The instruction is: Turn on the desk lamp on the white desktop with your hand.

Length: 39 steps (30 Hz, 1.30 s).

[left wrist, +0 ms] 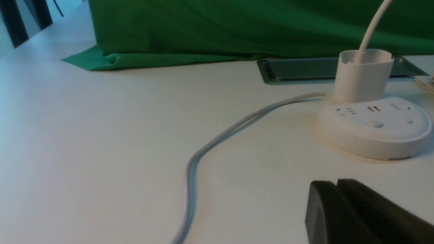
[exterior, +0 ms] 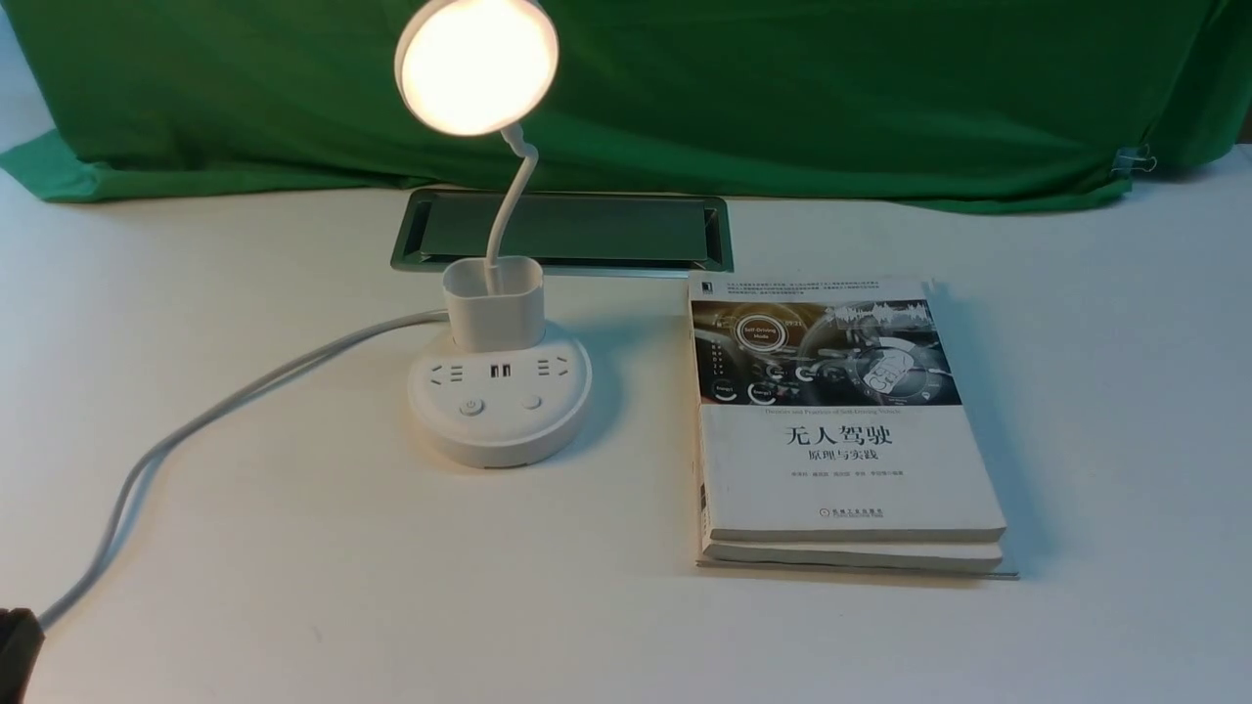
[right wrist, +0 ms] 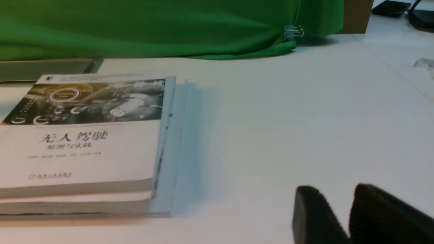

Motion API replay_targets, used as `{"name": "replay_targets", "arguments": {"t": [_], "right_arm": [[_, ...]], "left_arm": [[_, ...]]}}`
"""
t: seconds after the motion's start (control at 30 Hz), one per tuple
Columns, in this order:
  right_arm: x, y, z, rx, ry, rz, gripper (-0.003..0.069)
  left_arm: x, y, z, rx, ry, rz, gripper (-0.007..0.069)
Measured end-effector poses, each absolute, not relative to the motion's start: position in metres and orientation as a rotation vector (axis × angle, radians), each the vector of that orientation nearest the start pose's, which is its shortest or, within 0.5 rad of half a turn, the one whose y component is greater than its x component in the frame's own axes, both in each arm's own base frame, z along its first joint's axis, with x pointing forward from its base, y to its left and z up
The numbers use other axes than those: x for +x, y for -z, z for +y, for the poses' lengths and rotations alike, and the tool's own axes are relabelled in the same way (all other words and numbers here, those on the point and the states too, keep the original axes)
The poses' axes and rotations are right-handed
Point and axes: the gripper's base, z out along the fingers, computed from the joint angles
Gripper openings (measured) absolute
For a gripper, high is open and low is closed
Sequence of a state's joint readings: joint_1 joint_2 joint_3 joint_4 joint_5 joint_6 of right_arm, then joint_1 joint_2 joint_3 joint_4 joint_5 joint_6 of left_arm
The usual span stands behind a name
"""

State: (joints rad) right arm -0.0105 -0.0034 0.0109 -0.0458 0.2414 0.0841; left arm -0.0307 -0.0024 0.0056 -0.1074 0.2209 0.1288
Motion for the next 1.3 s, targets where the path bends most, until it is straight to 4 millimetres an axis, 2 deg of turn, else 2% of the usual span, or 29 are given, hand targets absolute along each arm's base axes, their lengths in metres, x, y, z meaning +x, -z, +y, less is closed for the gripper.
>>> {"name": "replay_targets", "arguments": {"t": [1.3], "right_arm": [[0.0555, -0.1878, -0.0016, 0.051, -0.011, 1.732, 0.0238]], "left_arm": [[0.0555, -0.1915, -0.0052, 0.086, 0.041, 1.704, 0.0092]]}}
